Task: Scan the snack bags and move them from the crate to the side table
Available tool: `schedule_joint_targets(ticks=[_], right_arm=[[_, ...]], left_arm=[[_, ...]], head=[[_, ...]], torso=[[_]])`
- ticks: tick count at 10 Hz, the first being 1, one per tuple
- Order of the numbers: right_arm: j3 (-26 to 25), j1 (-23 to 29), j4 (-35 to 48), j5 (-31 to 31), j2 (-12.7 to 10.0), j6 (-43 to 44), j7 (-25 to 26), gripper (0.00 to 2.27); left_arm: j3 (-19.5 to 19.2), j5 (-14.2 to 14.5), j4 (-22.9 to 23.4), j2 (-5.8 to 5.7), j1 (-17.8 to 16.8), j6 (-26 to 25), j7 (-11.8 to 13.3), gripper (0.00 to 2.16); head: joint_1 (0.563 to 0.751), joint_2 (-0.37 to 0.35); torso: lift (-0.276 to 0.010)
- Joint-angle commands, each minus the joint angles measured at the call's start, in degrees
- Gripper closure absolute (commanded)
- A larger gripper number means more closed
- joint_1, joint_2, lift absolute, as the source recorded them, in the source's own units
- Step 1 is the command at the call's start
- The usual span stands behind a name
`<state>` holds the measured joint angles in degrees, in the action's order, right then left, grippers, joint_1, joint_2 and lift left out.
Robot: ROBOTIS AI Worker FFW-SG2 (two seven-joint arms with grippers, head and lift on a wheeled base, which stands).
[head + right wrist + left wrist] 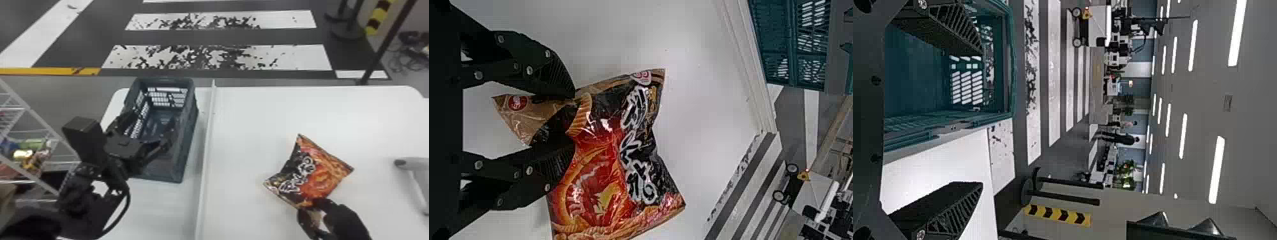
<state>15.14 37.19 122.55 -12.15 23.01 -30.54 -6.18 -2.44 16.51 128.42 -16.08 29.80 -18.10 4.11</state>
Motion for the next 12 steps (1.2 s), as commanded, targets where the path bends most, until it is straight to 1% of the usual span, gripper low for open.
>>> schedule_joint_targets(ticks=[1, 2, 3, 4, 5, 7, 8, 9, 11, 12], right_arm=[[-1.25, 0.17, -0.03, 2.22, 0.02, 2.45, 0.74, 2.25], [-3.8, 0.17, -0.03, 7.14, -0.07, 3.86, 0.38, 2.25], [-7.93, 0.08, 0.06, 14.35, -0.86, 4.91, -2.08, 2.25], [-13.65, -0.19, 0.76, 23.14, -3.94, 4.74, -6.3, 2.25], [-19.71, -1.15, 2.69, 30.79, -8.68, 1.04, -10.51, 2.25], [-27.8, -3.44, 4.98, 46.34, -13.08, -7.57, -14.47, 2.25], [-31.49, -5.02, 3.84, 54.96, -15.71, -12.49, -17.19, 2.24], [-34.12, -6.16, -0.47, 64.27, -17.21, -16.18, -20.18, 2.25], [-36.94, -7.57, -9.26, 80.44, -17.56, -20.75, -23.7, 2.25], [-37.99, -7.92, -12.69, 85.72, -17.65, -22.34, -24.23, 2.25]], left_arm=[[0.07, 0.01, -0.02, 0.0, 0.08, -0.14, 0.02, 0.07], [-0.02, 0.01, -0.02, -0.09, 0.26, -0.14, 0.37, 0.07], [-0.02, 0.1, -0.02, -0.09, 0.35, -0.14, 0.37, 0.07], [0.07, 0.01, 0.07, -0.09, 0.35, -0.32, 0.37, 0.07], [0.68, -0.08, 0.25, 0.0, 0.35, -0.5, 0.29, 0.07], [1.91, -0.78, 0.51, 0.0, 0.26, -0.85, 0.02, 0.07], [2.18, -1.04, 0.78, 0.0, 0.35, -0.85, -0.07, 0.07], [2.18, -1.31, 1.13, -0.09, 0.87, -1.02, -0.07, 0.07], [2.27, -1.75, 1.39, -0.18, 1.14, -1.2, 0.02, 0.07], [2.79, -2.27, 1.48, -0.18, 1.14, -1.2, -0.07, 0.07]], head=[[0.695, 0.087], [0.695, 0.085], [0.695, 0.078], [0.695, 0.073], [0.695, 0.064], [0.695, 0.029], [0.695, 0.022], [0.695, 0.018], [0.695, 0.036], [0.695, 0.036]], torso=[[-0.087], [-0.087], [-0.087], [-0.087], [-0.087], [-0.087], [-0.087], [-0.087], [-0.087], [-0.087]])
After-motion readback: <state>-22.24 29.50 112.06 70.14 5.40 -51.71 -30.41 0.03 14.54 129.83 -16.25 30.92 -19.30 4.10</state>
